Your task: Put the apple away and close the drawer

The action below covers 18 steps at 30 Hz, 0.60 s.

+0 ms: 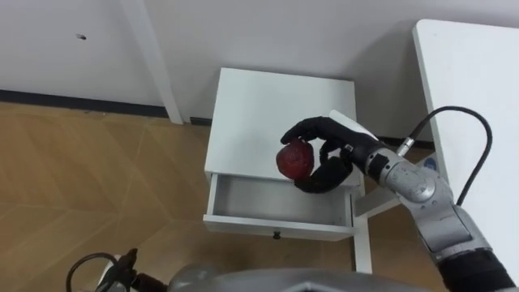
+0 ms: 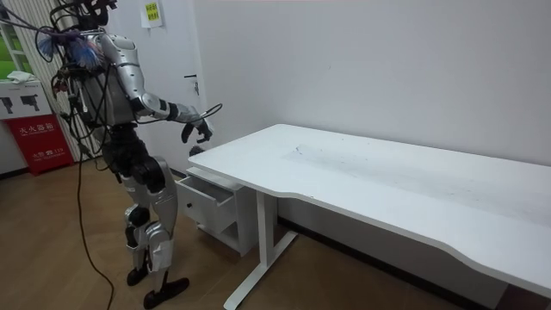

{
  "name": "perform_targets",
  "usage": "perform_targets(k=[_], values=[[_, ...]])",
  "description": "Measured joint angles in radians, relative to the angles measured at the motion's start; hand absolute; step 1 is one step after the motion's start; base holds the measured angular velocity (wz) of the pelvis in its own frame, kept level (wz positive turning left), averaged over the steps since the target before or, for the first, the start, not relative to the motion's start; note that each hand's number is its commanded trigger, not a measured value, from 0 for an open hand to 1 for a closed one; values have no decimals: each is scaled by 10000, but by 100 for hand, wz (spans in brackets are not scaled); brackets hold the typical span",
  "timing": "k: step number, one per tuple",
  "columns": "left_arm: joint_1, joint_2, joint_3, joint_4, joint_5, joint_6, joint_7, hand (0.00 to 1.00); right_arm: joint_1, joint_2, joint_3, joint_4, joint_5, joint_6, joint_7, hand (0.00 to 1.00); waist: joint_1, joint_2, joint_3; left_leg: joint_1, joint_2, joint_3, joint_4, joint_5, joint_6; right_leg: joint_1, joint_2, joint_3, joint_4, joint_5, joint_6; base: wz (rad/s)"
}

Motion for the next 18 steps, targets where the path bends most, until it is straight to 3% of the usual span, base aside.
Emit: perform_targets(k=[4, 6, 18], values=[[9, 1, -137, 13, 17, 5, 0, 0, 104, 3, -1, 0, 4, 2, 3, 0, -1, -3, 81, -43, 5, -18, -6, -5, 5, 1, 5, 2, -1, 2, 4, 0], [28, 1, -136, 13, 19, 7, 7, 0, 192, 2, -14, 1, 2, 2, -20, 0, -1, 5, 81, -58, 6, -26, 10, -6, 6, -4, 7, 7, 0, 2, 5, 0], [59, -67, -136, 2, 13, 150, 298, 0, 544, 40, -87, 378, 11, 6, -339, 0, -44, 153, -26, -154, 2, -36, 139, -28, 40, -54, -8, 19, 15, 22, 37, 1]])
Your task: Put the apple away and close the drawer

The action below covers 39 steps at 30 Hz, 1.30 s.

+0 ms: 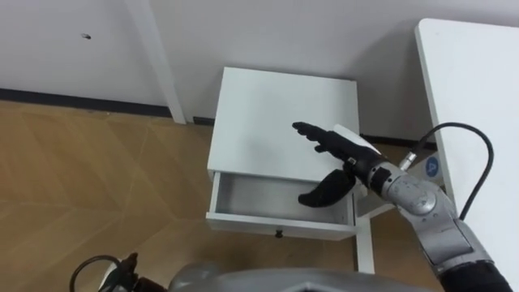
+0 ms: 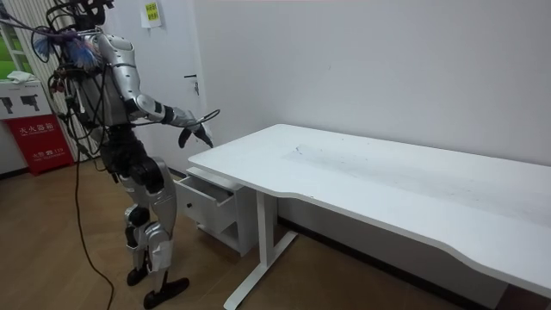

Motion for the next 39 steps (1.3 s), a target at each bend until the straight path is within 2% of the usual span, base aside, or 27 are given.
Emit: perform_targets(k=[4, 9, 13, 15, 17, 18, 20, 21, 22, 23, 24, 25, 26, 27, 28, 29, 30, 32, 34, 36, 37, 38, 39], values=[[42, -48, 143, -10, 78, -1, 0, 0, 142, 333, -392, 716, -8, 2, -45, 0, -8, 9, -21, 15, 0, 7, -4, 1, 1, 7, -4, -2, 10, 0, 0, 0], [172, -56, 211, -83, 74, 13, -18, 0, 314, 390, -721, 2388, -5, -40, -707, 0, -73, -17, -21, -29, -1, 46, 64, -36, 50, 8, -47, -48, 31, -9, 15, 2], [273, -52, 417, -57, 49, 11, -7, 0, 325, 483, -1562, 4360, 391, -108, -1534, 0, -411, 3, -15, -92, -41, 79, 226, -130, 174, -26, -234, -154, 246, -84, 135, 7], [275, -75, 509, -31, 57, -3, -2, 0, 312, 515, -2074, 5283, 719, -124, -1866, 0, -609, 72, 8, -161, -19, 348, 500, -291, 251, -91, -329, -169, 558, -161, 246, 10], [302, -119, 654, 80, 91, -32, -37, 0, 409, 555, -2780, 6156, 1218, -99, -2253, 0, -801, 202, 12, -346, -20, 406, 954, -550, 445, -721, -527, -185, 1906, -310, 376, -3], [262, -119, 748, 164, 83, -55, -73, 0, 483, 549, -2898, 6227, 1295, -99, -2348, 0, -840, 266, -21, -366, -20, 477, 1007, -583, 490, -1002, -625, -137, 2438, -312, 378, -17], [149, -6, 1177, 432, 95, -82, -112, 0, 563, 523, -3341, 6854, 1476, -245, -2637, 0, -988, 192, -38, -357, -220, 723, 1244, -742, 763, -2265, -1360, -4, 5013, -152, 387, -16], [135, 23, 1225, 549, 105, -81, -111, 0, 512, 515, -3483, 7148, 1473, -237, -2731, 0, -1052, 237, -39, -364, -263, 734, 1360, -815, 857, -2493, -1525, -2, 5551, 31, 387, 0], [128, 28, 1289, 655, 213, -76, -113, 0, 430, 470, -3789, 7781, 1469, -228, -2900, 0, -1160, 332, -95, -365, -301, 734, 1556, -943, 1023, -3050, -1794, 52, 6672, 710, 360, 0], [161, 32, 1345, 643, 285, -101, -123, 0, 494, 383, -4010, 8350, 1674, -214, -2975, 0, -1146, 470, -86, -336, -295, 725, 1714, -1048, 1198, -3902, -1986, 317, 7980, 1706, 420, -6], [177, 57, 1431, 641, 305, -101, -123, 0, 535, 335, -4015, 8627, 1809, -220, -2971, 0, -1151, 510, -90, -335, -286, 740, 1842, -1122, 1288, -4429, -1999, 516, 9027, 1973, 485, -12], [173, 132, 1494, 652, 287, -52, -111, 0, 687, 318, -4020, 8920, 1921, -87, -2971, 0, -1126, 597, -91, -412, -252, 789, 2082, -1239, 1389, -5475, -1905, 808, 11521, 1852, 392, -20], [155, 185, 1492, 679, 213, 71, -88, 0, 939, 330, -4015, 9134, 2004, -4, -2944, 0, -1112, 724, -63, -617, -139, 817, 2301, -1318, 1478, -6508, -1744, 837, 13934, 1610, 353, -18], [144, 203, 1494, 708, 174, 149, -82, 0, 1004, 337, -4011, 9336, 2097, -8, -2934, 0, -1131, 856, -92, -718, -81, 818, 2400, -1340, 1516, -6986, -1655, 813, 14979, 1463, 324, -15], [65, 210, 1465, 718, 160, 383, -87, 0, 1185, 349, -3908, 9637, 2256, 37, -2960, 0, -1179, 964, -3, -892, 33, 820, 2612, -1390, 1599, -7979, -1428, 741, 16638, 1093, 351, 0], [20, 231, 1367, 721, 159, 582, -96, 0, 1256, 384, -3754, 10040, 2397, 121, -2968, 0, -1292, 1044, 58, -998, 49, 819, 2726, -1429, 1662, -8940, -1384, 669, 17756, 762, 358, 0], [18, 226, 1363, 723, 163, 687, -123, 0, 1256, 382, -3588, 10277, 2546, 161, -2976, 0, -1366, 1005, 60, -1074, 63, 801, 2826, -1455, 1704, -9394, -1403, 593, 18184, 609, 356, 0], [-34, 183, 1389, 795, 187, 1010, -181, 0, 1306, 427, -3125, 10871, 3274, 246, -3002, 0, -1418, 1133, 70, -1292, 209, 780, 3253, -1675, 1780, -10545, -1472, 269, 19004, 311, 369, -4], [-12, 193, 1390, 843, 212, 1154, -179, 0, 1357, 479, -2935, 10997, 3555, 423, -3084, 0, -1474, 1093, 69, -1307, 202, 754, 3437, -1807, 1824, -10727, -1673, 311, 19060, 290, 394, 2], [184, 185, 1434, 787, 208, 1237, -199, 0, 1374, 481, -2946, 11044, 3791, 523, -3222, 0, -1510, 1040, 60, -1253, 205, 746, 3483, -1846, 1866, -10462, -1838, 363, 18811, 297, 401, 5], [358, 174, 1489, 709, 227, 1298, -204, 0, 1371, 480, -2943, 11043, 3920, 563, -3338, 0, -1606, 988, 45, -1245, 176, 667, 3480, -1881, 1795, -10072, -1990, 401, 18345, 316, 428, 9], [516, 153, 1500, 712, 248, 1322, -189, 0, 1373, 480, -2920, 10989, 4170, 670, -3440, 0, -1627, 1013, 6, -1192, 150, 643, 3444, -1925, 1516, -9532, -2036, 517, 17653, 329, 436, 11], [598, 115, 1520, 712, 248, 1327, -183, 0, 1373, 480, -2918, 10956, 4305, 735, -3500, 0, -1640, 970, 24, -1097, 121, 645, 3334, -1910, 1253, -9165, -2079, 541, 17197, 332, 429, 0]])
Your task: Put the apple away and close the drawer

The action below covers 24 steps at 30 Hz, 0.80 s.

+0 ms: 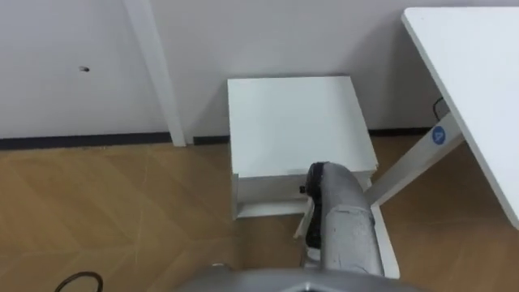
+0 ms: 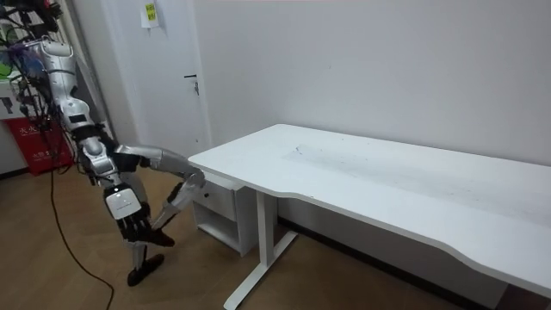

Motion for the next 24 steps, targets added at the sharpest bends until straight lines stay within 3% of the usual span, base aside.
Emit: perform_targets(k=[1, 2, 3, 4, 5, 6, 7, 8, 9, 10, 11, 13, 14, 18, 20, 24], values=[[233, -109, 121, 30, -1, 1, 12, 0, -61, 5, -56, 2, 177, 194, -81, 0, -68, -136, -14, 430, -253, 7, -617, 199, -1174, 951, -72, 38, -1321, 15, -84, 24], [208, -62, 30, 126, -108, -10, 33, 0, -63, 98, -194, -49, 201, 339, -119, 0, -178, -546, -66, 307, -205, -134, -17, 7, -1711, 1860, -565, 69, -2979, 18, -50, 42], [127, 57, -83, 51, -106, -50, 50, 0, -49, 170, -318, -57, 114, 375, -125, 0, -175, -525, -3, -135, 248, -243, 806, -181, -779, 2147, -588, 160, -3706, 0, 77, 61], [-3, 309, -105, -260, -113, -189, 122, 0, -62, 287, -545, -30, -58, 531, -134, 0, -104, -369, 94, -807, 681, -458, 1817, -1095, -480, 2625, -459, 546, -5075, -161, 345, 11], [148, 453, -32, -292, -241, -189, 296, 0, -77, 422, -604, -41, -188, 648, -131, 0, 191, -717, 65, -710, 518, -356, 1982, -1315, -497, 3573, -294, 660, -6869, -317, 509, -8], [193, 448, -48, -288, -300, -178, 375, 0, -34, 436, -617, -114, -195, 651, -86, 0, 210, -777, 62, -514, 502, -344, 1798, -1307, -527, 4258, -209, 502, -7815, -346, 524, -24], [146, 377, -93, -297, -480, -205, 444, 0, 5, 410, -703, -388, -269, 703, -104, 0, 279, -813, 71, -161, 400, -231, 1196, -1105, -879, 5273, 97, 249, -9473, -373, 561, -21], [137, 225, -82, -292, -491, -227, 556, 0, -139, 326, -735, -559, -541, 753, -175, 0, 353, -881, 39, 204, 311, 169, 338, -707, -1103, 5872, 470, 320, -10868, -398, 580, -34], [123, 176, -78, -292, -482, -225, 600, 0, -297, 302, -736, -567, -654, 731, -245, 0, 340, -877, 28, 367, 218, 234, -94, -479, -1055, 6126, 652, 334, -11550, -413, 592, -47], [46, 172, -46, -294, -487, -223, 694, 0, -537, 306, -737, -484, -888, 621, -360, 0, 307, -877, 33, 588, 169, 446, -785, -112, -907, 6697, 1014, 322, -12935, -480, 667, -46], [-33, 194, 31, -302, -487, -231, 906, 0, -834, 310, -736, -502, -1148, 569, -368, 0, 373, -966, -9, 792, 14, 520, -1307, 224, -717, 7236, 1191, 369, -14152, -481, 665, -43], [-150, 224, 135, -313, -488, -253, 1051, 0, -1091, 300, -765, -505, -1488, 415, -479, 0, 341, -1036, -31, 1097, -114, 534, -1775, 351, -580, 8135, 1417, 527, -15704, -368, 600, -29], [-258, 233, 166, -327, -489, -271, 1084, 0, -1145, 302, -844, -454, -1448, 271, -541, 0, 335, -1130, -33, 1246, -224, 537, -1937, 370, -545, 8590, 1464, 545, -16283, -93, 463, -16], [-631, 19, 482, -481, -444, -556, 1128, 0, -1415, 324, -1019, -465, -1373, 8, -565, 0, 537, -1099, -55, 1541, -224, 401, -2397, 636, -528, 8920, 1675, 545, -16876, -147, 522, -21], [-533, -136, 640, -677, -459, -731, 1141, 0, -1384, 378, -1021, -448, -1400, -9, -566, 0, 593, -1089, -54, 2200, -250, 3, -3251, 1096, -698, 9009, 1769, 534, -16724, -98, 443, -14], [-395, -220, 619, -784, -477, -816, 1140, 0, -1164, 419, -1018, -447, -1407, -117, -558, 0, 543, -1138, -100, 2647, -166, -121, -3863, 1369, -990, 9315, 1953, 501, -16809, -171, 303, 5]])
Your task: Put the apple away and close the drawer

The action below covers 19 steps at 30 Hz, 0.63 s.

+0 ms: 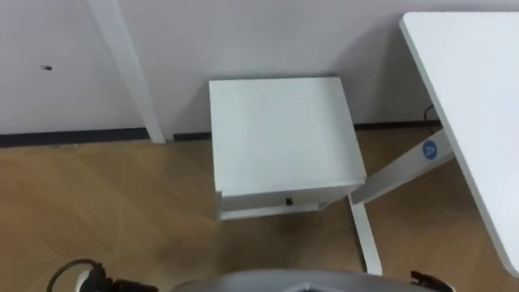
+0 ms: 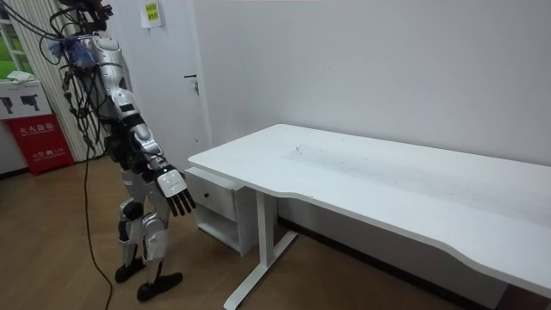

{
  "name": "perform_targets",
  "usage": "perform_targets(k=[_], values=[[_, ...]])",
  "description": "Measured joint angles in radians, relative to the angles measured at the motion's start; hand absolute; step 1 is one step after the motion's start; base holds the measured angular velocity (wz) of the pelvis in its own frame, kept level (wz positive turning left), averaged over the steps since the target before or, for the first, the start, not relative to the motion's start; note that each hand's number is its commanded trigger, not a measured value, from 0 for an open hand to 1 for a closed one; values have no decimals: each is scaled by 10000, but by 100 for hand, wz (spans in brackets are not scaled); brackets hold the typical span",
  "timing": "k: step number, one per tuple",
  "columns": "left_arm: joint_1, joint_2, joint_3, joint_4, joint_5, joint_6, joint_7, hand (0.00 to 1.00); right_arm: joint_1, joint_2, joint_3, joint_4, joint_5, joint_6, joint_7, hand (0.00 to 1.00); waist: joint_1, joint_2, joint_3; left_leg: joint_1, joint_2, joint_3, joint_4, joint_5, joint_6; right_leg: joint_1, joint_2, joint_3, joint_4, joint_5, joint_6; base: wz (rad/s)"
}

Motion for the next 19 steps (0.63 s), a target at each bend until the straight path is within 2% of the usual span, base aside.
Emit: perform_targets(k=[1, 2, 3, 4, 5, 6, 7, 8, 9, 10, 11, 14, 18, 19], values=[[-10, -25, 10, 1, 17, -8, 1, 0, 85, -1, 1, -1, -5, -14, -5, 0, 2, 100, 86, 224, 80, -356, -155, 95, 14, -326, 69, -154, 740, -136, -266, -22], [110, -33, 110, 0, 20, -48, 19, 0, 138, 64, 5, 9, 11, -61, -32, 0, 55, 263, 80, 362, 413, -1139, -252, 111, 19, -911, 651, -52, 803, -640, -881, -42], [193, 9, 330, 14, 50, -60, 21, 0, 73, 166, 20, -16, -5, -94, -65, 0, 49, 316, 56, 321, 556, -1218, -171, 103, 6, -1150, 979, 175, 112, -453, -1234, -62], [331, 162, 706, 210, 66, -62, 31, 0, -24, 372, 53, -75, -3, -188, -124, 0, 49, -22, 144, 75, 513, -929, 337, -23, -376, -1466, 1147, 78, -1167, 1448, -1601, -24], [227, 74, 694, 626, 119, -83, 37, 0, 50, 296, -4, -57, 39, -172, -271, 0, -202, 101, 109, 15, 761, -731, 569, -349, -704, -1458, 1182, -172, -865, 1422, -1437, 9], [157, 35, 627, 770, 121, -111, 24, 0, 116, 284, -15, -15, 44, -80, -355, 0, -301, 139, 97, -1, 799, -674, 407, -343, -718, -1377, 1186, -204, -898, 1411, -1442, 54], [102, -38, 538, 761, 84, -175, -2, 0, 153, 296, -15, 80, 21, 55, -428, 0, -327, 130, 140, -80, 860, -315, -144, -221, -772, -1293, 1129, 31, -901, 1410, -1441, 55], [106, -31, 483, 738, 72, -226, -1, 0, 187, 366, -35, 218, -13, 63, -397, 0, -385, 78, 181, -347, 900, -179, -518, 166, -618, -1266, 1086, 382, -878, 1361, -1362, 38], [157, 0, 451, 724, 63, -215, 24, 0, 154, 418, -44, 348, -37, 47, -366, 0, -333, 101, 135, -346, 868, -137, -468, 261, -641, -1254, 1057, 440, -878, 1301, -1267, 22], [188, 25, 406, 740, 50, -130, 35, 0, 79, 451, -70, 506, -132, 32, -256, 0, -296, 67, 68, -304, 804, -73, -431, 278, -614, -1211, 1012, 316, -872, 1232, -1170, 0], [204, 15, 391, 760, 61, -81, 30, 0, 9, 455, -106, 591, -227, 26, -193, 0, -200, 45, 55, -306, 716, -60, -357, 279, -608, -1174, 972, 295, -893, 1198, -1131, 0], [216, -35, 367, 830, 59, -47, -18, 0, -70, 455, -108, 594, -376, 24, -117, 0, -182, 141, 73, -308, 565, -57, -323, 286, -535, -1107, 824, 59, -886, 1197, -1129, 7], [212, -129, 370, 955, 57, -48, -166, 0, -97, 455, -99, 720, -635, 126, 226, 0, -184, 369, 60, -283, 549, -63, -316, 215, -434, -1105, 762, -5, -663, 1091, -1078, 7], [234, -194, 373, 962, 59, -47, -169, 0, -88, 453, -97, 768, -644, 234, 325, 0, -189, 432, 85, -249, 517, -62, -314, 219, -434, -1120, 701, -48, -554, 1025, -1080, 0]])
